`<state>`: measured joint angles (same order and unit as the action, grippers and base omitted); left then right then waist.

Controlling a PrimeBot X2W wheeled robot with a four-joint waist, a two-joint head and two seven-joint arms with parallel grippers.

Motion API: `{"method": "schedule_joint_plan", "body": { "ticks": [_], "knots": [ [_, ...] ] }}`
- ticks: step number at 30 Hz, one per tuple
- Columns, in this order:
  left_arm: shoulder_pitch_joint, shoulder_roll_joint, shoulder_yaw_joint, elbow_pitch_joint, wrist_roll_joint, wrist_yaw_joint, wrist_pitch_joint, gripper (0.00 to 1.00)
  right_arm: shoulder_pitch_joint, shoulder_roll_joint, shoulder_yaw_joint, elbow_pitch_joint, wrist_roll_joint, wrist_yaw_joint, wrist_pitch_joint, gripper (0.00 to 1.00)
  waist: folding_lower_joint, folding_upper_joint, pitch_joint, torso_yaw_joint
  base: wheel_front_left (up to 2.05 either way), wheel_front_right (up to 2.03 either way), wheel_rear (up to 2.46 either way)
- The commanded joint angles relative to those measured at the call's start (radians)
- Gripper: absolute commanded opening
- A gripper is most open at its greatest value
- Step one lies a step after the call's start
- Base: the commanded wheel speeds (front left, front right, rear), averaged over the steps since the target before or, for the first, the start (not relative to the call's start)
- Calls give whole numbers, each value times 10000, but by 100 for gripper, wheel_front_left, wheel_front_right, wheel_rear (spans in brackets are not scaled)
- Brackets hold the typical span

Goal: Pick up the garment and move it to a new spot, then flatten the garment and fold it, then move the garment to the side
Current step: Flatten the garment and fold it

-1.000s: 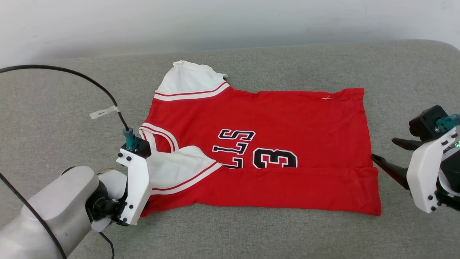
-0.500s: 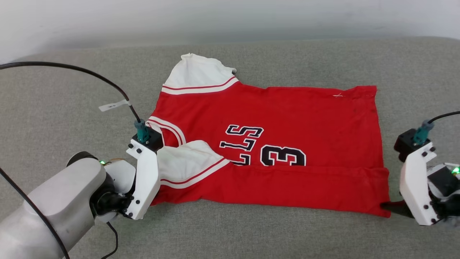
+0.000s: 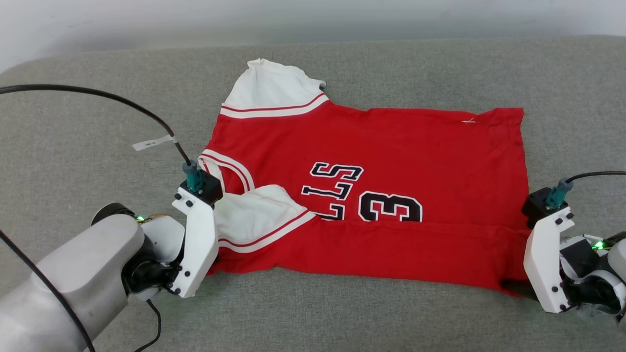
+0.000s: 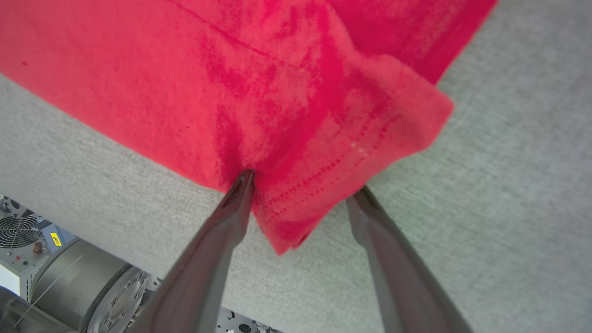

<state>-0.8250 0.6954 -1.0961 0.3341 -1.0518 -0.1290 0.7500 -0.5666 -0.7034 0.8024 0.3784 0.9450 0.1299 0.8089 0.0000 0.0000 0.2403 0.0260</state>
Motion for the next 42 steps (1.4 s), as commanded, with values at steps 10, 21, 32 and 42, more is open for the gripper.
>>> {"method": "schedule_joint_plan", "body": {
  "ticks": [10,21,32,42],
  "knots": [
    [518,423,-228,-361,-461,-2,-274,0,96,-594,688,-646,219,7,-950,0,0,0,-973,-52,0,0,0],
    [1292,1041,-445,-1294,-899,82,-336,0,657,-2169,714,-1801,892,5,-1155,0,0,0,-1453,48,0,0,0],
    [1756,907,-704,-1055,-810,314,-414,0,1038,-1871,945,-1489,671,5,-1219,0,0,0,-1022,-84,0,0,0],
    [1089,1339,-312,-870,-577,163,-1005,100,742,-1232,246,-932,289,5,-2325,100,0,0,-1295,-99,0,0,0]
  ]
}}
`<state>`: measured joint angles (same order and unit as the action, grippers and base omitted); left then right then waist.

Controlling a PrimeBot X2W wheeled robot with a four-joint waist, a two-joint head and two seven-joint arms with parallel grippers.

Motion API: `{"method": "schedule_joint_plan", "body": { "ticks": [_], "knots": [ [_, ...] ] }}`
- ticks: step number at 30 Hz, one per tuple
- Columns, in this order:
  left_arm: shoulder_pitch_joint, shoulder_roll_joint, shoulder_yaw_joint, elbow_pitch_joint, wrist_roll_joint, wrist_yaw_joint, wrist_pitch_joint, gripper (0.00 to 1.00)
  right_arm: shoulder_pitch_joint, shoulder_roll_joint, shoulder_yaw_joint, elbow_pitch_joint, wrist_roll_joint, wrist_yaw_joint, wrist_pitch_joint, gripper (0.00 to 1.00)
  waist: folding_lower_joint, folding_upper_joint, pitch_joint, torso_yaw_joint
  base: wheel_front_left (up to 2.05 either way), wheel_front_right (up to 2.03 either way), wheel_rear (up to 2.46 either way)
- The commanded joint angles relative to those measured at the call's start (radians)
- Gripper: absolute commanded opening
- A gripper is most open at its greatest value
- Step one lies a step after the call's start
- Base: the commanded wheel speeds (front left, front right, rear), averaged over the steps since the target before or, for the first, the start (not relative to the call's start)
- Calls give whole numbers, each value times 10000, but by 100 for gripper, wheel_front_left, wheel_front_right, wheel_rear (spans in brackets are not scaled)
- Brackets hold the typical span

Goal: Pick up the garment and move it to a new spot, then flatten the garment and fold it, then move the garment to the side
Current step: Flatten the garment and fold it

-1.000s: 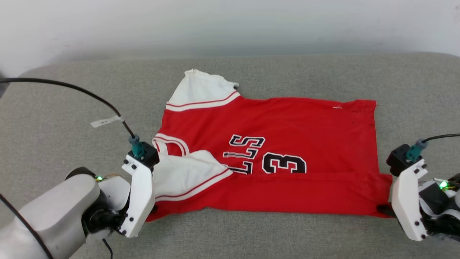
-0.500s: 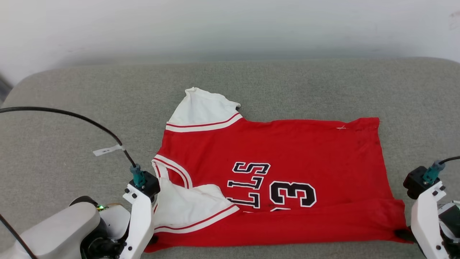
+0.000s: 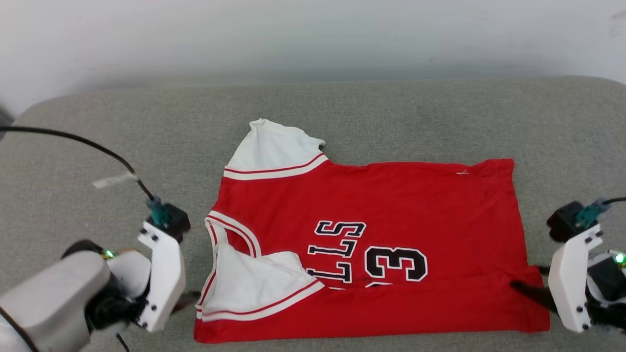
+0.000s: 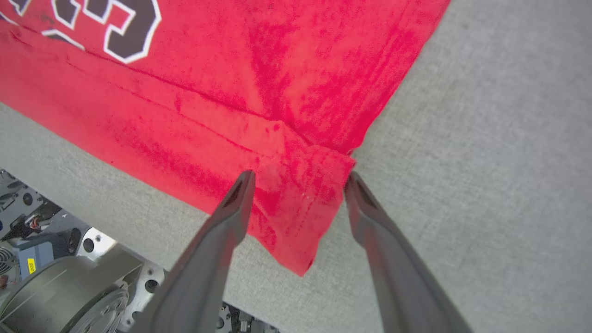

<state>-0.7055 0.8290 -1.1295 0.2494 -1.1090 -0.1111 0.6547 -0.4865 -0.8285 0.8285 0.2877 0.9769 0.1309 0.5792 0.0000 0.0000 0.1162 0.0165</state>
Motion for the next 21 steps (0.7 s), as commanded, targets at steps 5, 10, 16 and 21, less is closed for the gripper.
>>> {"method": "schedule_joint_plan", "body": {
  "ticks": [5,10,16,21],
  "knots": [
    [-814,294,596,-155,133,5,-527,100,-225,154,-873,-611,-590,-4,-1720,100,0,0,-170,-58,0,0,0],
    [-1745,288,1071,42,481,137,-859,100,-126,571,-2193,-1099,-1586,-4,-3696,100,0,0,86,-274,0,0,0],
    [-3046,15,1582,788,519,70,-856,100,424,1563,-4111,-1926,-3020,-4,-5220,100,0,0,766,-739,0,0,0],
    [-4248,-296,1998,1451,191,62,-242,100,1232,2552,-5742,-3011,-4195,-4,-5732,100,0,0,1500,-1111,0,0,0]
  ]
}}
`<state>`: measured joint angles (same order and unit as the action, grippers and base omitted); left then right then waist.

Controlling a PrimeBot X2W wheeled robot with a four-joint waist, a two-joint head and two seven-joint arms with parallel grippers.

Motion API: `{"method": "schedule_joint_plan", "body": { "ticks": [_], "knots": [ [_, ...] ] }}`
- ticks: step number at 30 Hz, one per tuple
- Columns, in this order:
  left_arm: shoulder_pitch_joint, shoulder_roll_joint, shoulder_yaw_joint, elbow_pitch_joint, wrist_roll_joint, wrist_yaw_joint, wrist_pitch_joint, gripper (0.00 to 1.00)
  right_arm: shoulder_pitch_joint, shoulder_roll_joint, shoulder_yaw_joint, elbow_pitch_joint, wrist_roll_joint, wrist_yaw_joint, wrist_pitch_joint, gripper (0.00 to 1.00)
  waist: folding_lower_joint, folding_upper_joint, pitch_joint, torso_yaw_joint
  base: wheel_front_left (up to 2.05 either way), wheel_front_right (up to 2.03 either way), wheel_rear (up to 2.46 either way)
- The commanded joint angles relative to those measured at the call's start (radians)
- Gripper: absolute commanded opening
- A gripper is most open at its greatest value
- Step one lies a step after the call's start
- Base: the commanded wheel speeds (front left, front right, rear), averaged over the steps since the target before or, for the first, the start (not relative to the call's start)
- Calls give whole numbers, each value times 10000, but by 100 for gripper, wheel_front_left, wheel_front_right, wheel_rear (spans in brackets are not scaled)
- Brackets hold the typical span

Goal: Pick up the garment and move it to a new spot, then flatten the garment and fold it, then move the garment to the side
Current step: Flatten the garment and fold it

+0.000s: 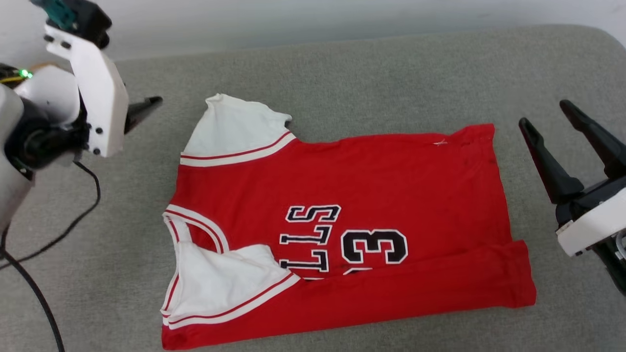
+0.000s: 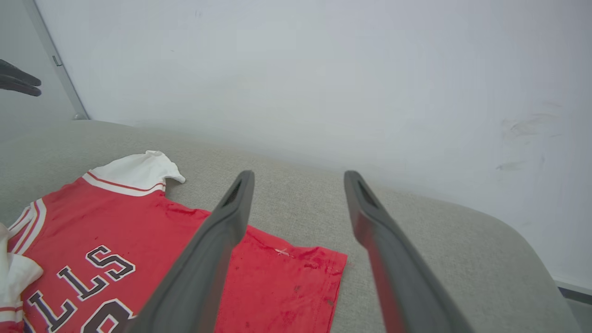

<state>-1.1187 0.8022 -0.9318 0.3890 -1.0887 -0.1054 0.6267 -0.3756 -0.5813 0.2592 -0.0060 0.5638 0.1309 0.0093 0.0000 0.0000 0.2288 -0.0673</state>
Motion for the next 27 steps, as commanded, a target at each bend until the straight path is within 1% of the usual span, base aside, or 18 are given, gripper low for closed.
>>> {"method": "schedule_joint_plan", "body": {
  "ticks": [1,6,8,10,13,16,21,27],
  "knots": [
    [-389,-55,64,173,-42,14,234,100,264,230,-209,-377,-280,-4,18,100,0,0,553,-371,0,0,0],
    [-1756,-320,245,728,-207,101,1370,100,630,646,-622,-1535,-808,-4,490,100,0,0,1509,-794,0,0,0],
    [-2329,-429,299,901,-288,212,1948,100,530,754,-694,-1889,-907,-4,648,100,0,0,1989,-961,0,0,0],
    [-2820,-564,260,1070,-279,342,2484,100,339,867,-732,-2128,-955,-4,702,100,0,0,2411,-1102,0,0,0],
    [-3409,-739,52,1341,-45,419,3085,100,169,992,-701,-2307,-1048,-4,742,100,0,0,2935,-1256,0,0,0],
    [-3725,-818,-269,1629,222,319,3593,100,-13,1066,-618,-2362,-1054,-4,768,100,0,0,3319,-1403,0,0,0],
    [-3829,-916,-519,2039,383,196,3818,100,-167,1189,-529,-2211,-1120,-4,651,100,0,0,3654,-1543,0,0,0],
    [-3416,-812,-812,2601,515,42,3751,100,-357,1229,-342,-1975,-1065,-4,517,100,0,0,3872,-1655,0,0,0]
  ]
}}
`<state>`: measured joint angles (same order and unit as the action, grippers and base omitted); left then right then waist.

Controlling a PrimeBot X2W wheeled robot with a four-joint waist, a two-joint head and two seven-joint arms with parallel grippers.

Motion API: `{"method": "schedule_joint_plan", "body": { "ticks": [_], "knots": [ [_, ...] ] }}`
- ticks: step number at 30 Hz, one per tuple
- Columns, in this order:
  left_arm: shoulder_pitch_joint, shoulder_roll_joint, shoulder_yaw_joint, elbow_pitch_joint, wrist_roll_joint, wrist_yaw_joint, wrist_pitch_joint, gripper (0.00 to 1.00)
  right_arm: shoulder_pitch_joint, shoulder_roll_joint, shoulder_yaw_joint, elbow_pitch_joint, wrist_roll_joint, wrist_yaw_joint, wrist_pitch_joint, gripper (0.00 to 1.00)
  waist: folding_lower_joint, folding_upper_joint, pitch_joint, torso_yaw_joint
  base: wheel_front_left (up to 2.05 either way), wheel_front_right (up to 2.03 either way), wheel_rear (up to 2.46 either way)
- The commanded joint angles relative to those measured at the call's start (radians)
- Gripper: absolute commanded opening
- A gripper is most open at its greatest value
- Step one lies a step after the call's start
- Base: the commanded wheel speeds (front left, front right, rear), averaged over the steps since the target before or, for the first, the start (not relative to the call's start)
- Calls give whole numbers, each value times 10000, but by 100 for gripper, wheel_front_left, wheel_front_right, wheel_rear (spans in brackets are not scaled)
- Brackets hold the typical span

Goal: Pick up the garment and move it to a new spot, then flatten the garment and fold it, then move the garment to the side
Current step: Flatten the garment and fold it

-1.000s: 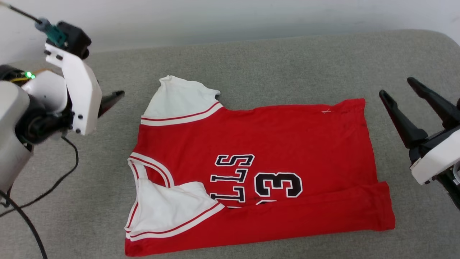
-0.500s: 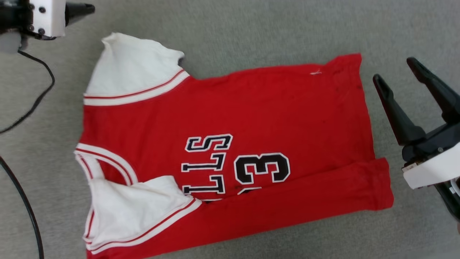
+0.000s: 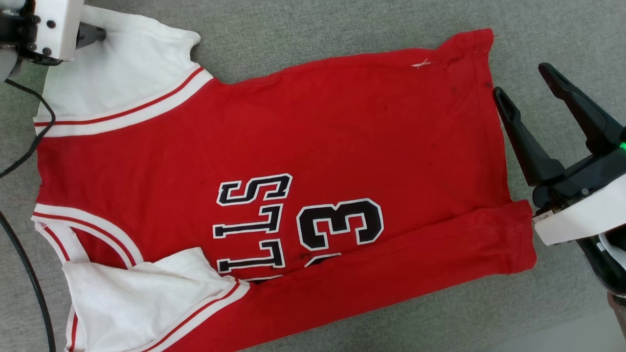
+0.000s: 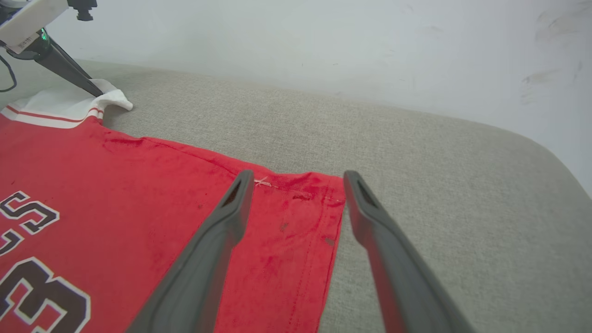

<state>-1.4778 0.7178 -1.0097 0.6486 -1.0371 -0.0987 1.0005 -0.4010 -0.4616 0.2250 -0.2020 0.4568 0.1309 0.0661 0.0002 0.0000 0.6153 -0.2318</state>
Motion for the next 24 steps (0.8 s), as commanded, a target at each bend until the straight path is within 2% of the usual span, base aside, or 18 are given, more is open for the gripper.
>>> {"method": "schedule_joint_plan", "body": {
  "ticks": [1,2,3,4,9,14,16,20,24],
  "knots": [
    [255,18,-91,67,-24,-58,35,100,-127,18,-2,12,23,-4,-76,100,-2,0,27,-10,0,0,0],
    [340,-19,-138,125,-44,-60,48,100,-131,2,-25,51,43,-4,-73,100,-2,0,45,1,0,0,0],
    [399,-50,-179,151,-74,-105,75,95,-130,-21,-38,96,69,-4,-61,100,-2,0,56,19,0,0,0],
    [421,-78,-209,181,-104,-127,61,0,-161,-48,-42,127,93,-4,-53,100,-2,0,54,44,0,0,0],
    [280,-237,-296,183,-39,-230,-260,0,-487,-346,-145,310,168,-4,155,100,-2,0,-206,273,0,0,0],
    [114,-497,-514,-107,-2,-287,-755,0,-1291,-1167,-247,532,257,-4,924,100,-2,0,-718,712,0,0,0],
    [80,-548,-649,-348,-45,-300,-952,0,-1702,-1721,22,674,459,-4,1708,100,-2,0,-889,890,0,0,0],
    [38,-535,-925,-913,-192,-299,-1343,0,-2753,-2901,785,1153,1457,-4,3933,100,-2,0,-1088,1261,0,0,0],
    [-83,-496,-1338,-1568,-259,-302,-1566,0,-3869,-3741,1808,1690,2401,-4,5955,100,-2,0,-1094,1600,0,0,0]
  ]
}}
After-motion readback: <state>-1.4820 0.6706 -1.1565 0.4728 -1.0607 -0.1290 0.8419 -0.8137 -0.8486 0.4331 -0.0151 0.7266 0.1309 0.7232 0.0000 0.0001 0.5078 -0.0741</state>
